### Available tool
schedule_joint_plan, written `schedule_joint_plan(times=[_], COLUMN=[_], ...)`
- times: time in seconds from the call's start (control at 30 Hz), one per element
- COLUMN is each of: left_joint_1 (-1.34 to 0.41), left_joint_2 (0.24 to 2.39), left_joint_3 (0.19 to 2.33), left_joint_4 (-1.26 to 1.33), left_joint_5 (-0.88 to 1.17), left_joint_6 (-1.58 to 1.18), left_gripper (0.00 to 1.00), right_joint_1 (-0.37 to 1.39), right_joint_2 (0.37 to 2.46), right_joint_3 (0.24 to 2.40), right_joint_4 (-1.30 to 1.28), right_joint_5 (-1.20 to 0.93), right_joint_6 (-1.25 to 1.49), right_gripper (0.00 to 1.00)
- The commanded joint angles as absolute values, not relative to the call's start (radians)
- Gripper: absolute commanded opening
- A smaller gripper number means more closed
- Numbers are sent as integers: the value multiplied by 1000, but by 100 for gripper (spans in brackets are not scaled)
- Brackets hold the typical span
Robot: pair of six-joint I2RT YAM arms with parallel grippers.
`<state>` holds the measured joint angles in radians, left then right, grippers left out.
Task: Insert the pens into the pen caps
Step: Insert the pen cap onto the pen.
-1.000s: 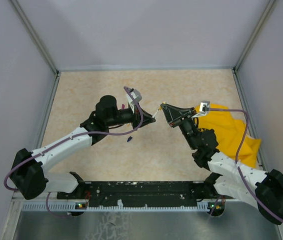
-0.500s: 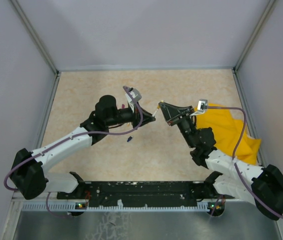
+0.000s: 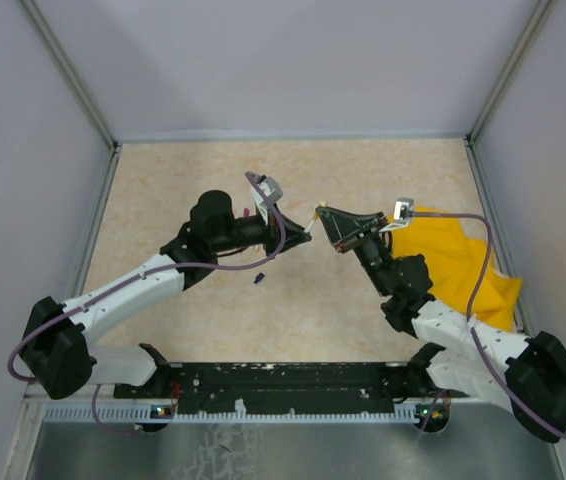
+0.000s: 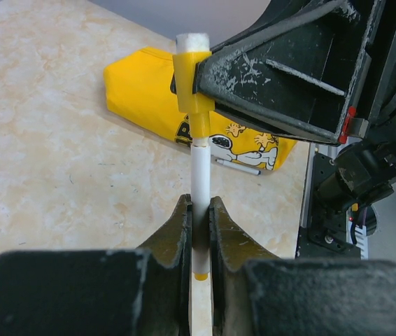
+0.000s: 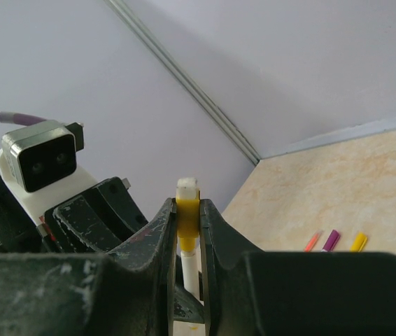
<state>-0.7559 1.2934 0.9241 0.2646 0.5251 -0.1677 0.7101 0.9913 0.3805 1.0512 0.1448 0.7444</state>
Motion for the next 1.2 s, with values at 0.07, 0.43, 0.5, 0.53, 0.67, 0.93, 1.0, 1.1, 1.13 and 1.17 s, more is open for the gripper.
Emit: schedule_joint_plan(times=[0.07,0.43,0.5,0.53,0.67,0.93,1.0,1.1,1.13,1.17], left_joint_1=[-759,-759,-759,-759,-760,-759,-759,-759,-759,-759], left_joint_2=[1271,1269,1270,1270,1269,1268,1267,1269,1270,1270], left_joint_3=[923,921,922,921,920,920,920,920,921,920], left_joint_4=[325,328,328,328,328,328,328,328,328,329], left_joint_5=[532,529,529,527,524,526,526,525,527,526], left_joint_6=[-176,-176,-176,-175,-173,-173,-173,-174,-175,-175], left_gripper=[0,0,0,0,0,0,0,0,0,0], right_joint_1=[710,767,788,794,799,799,800,799,799,798], right_joint_2=[951,1002,1024,1031,1026,914,888,848,831,812], right_joint_3=[364,315,312,310,301,322,326,318,318,318], right_joint_4=[1026,1074,1088,1096,1106,969,932,905,886,863], right_joint_5=[105,95,99,100,115,163,164,172,181,191], right_joint_6=[750,807,805,805,800,728,718,699,690,684], right_gripper=[0,0,1,2,12,30,35,39,41,42])
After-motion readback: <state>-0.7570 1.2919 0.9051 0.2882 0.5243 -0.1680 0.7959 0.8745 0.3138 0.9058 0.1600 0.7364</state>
